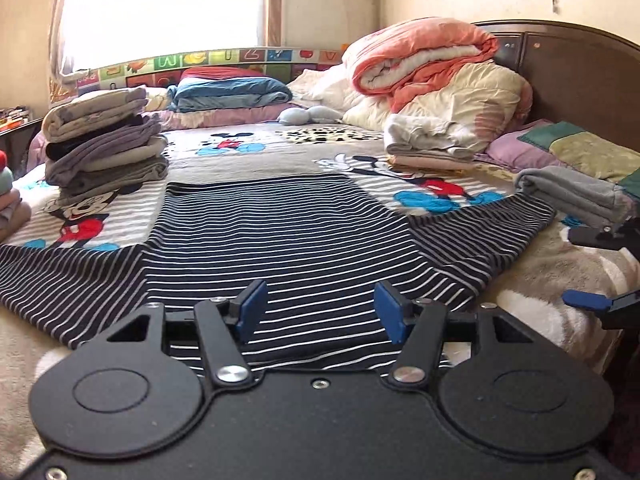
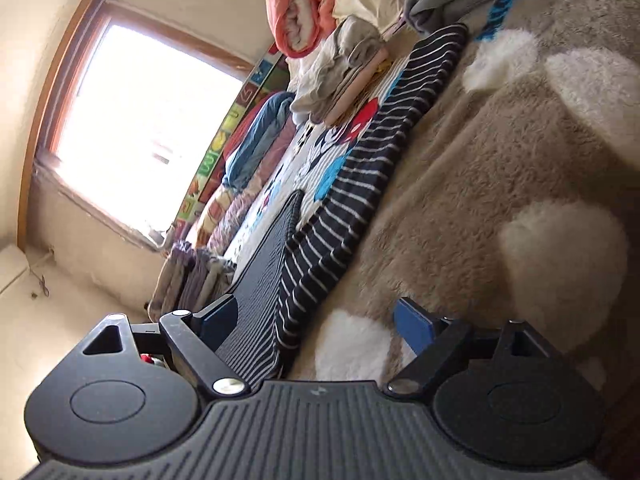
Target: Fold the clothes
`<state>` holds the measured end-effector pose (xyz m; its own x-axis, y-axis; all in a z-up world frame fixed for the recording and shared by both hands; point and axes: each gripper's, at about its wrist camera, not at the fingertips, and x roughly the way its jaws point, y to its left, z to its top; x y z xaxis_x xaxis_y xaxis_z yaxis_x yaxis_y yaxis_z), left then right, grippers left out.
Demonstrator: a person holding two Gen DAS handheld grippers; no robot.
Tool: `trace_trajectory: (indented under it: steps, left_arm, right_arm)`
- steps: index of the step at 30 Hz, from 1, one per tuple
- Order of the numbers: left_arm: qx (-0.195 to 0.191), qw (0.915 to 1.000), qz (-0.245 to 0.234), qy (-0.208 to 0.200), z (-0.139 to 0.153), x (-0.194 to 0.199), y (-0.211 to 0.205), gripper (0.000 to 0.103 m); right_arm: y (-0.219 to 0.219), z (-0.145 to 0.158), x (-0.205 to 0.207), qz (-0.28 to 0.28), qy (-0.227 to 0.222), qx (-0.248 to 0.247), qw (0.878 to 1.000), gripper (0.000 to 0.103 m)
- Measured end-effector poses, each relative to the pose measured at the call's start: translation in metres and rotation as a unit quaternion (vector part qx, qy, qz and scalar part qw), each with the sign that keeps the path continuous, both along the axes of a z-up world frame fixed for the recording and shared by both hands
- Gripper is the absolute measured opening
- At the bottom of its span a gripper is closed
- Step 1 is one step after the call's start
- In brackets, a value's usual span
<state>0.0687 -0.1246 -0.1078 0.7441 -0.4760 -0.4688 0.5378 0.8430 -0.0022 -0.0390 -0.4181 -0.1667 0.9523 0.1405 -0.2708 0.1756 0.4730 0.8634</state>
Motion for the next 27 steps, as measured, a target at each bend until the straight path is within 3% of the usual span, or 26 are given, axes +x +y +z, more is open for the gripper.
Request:
trace_trajectory:
  steps: [2, 4, 7, 10, 13, 16, 19, 27]
  left_arm:
    - [-0.006, 0.9997, -0.019, -0.015, 0.005, -0.007, -0.011, 0.058]
    - [0.016, 0.9972, -0.066, -0.033, 0.005, -0.016, -0.034, 0.058]
    - [0.066, 0.9867, -0.130, -0.071, 0.005, -0.025, -0.073, 0.058]
    - [0.084, 0.9765, -0.179, -0.085, 0.008, -0.024, -0.111, 0.058]
    - [0.075, 0.9801, -0.172, -0.065, 0.002, -0.008, -0.138, 0.058]
    - [0.066, 0.9835, -0.165, 0.031, -0.031, 0.014, -0.154, 0.057]
    - [0.067, 0.9825, -0.173, 0.014, -0.047, -0.001, -0.153, 0.057]
    - [0.030, 0.9849, -0.168, -0.028, -0.027, -0.012, -0.157, 0.057]
  right_arm:
    - [-0.009, -0.002, 0.002, -0.011, -0.004, 0.006, 1.000, 0.085]
    - [-0.019, -0.006, 0.003, -0.024, -0.010, 0.022, 0.999, 0.085]
    - [-0.032, -0.012, 0.007, -0.045, -0.018, 0.039, 0.998, 0.085]
    - [-0.041, -0.014, 0.011, -0.057, -0.024, 0.048, 0.997, 0.086]
    - [-0.048, -0.016, 0.011, -0.066, -0.031, 0.059, 0.996, 0.086]
    - [-0.056, -0.018, 0.012, -0.073, -0.040, 0.073, 0.994, 0.086]
    - [-0.065, -0.019, 0.013, -0.074, -0.047, 0.077, 0.993, 0.086]
    - [-0.085, -0.016, 0.018, -0.067, -0.060, 0.060, 0.994, 0.086]
